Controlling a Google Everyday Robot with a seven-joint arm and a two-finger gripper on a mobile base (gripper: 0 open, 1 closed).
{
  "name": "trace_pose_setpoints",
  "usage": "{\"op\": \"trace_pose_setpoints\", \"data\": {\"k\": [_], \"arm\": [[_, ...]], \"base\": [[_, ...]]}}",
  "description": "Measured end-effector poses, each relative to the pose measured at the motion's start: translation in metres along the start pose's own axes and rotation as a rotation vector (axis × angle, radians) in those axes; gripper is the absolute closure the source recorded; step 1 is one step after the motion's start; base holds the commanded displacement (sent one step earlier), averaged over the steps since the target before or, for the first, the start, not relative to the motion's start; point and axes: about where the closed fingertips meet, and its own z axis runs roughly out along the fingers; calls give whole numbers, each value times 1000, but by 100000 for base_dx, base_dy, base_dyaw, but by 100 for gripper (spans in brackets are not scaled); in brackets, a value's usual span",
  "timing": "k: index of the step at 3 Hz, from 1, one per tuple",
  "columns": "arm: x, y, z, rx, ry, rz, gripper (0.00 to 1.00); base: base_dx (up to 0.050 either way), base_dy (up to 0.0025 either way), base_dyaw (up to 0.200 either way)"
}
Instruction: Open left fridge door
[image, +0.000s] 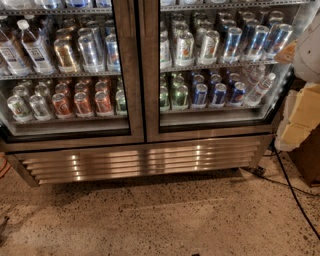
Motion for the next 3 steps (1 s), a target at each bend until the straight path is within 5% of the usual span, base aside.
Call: {"op": "trace_pose_setpoints", "data": {"k": [2, 3], "arm": [[0, 0, 0, 0, 0, 0, 0], [0, 0, 0, 0, 0, 0, 0]], "base": [[4771, 2, -58], [0, 0, 0]]}}
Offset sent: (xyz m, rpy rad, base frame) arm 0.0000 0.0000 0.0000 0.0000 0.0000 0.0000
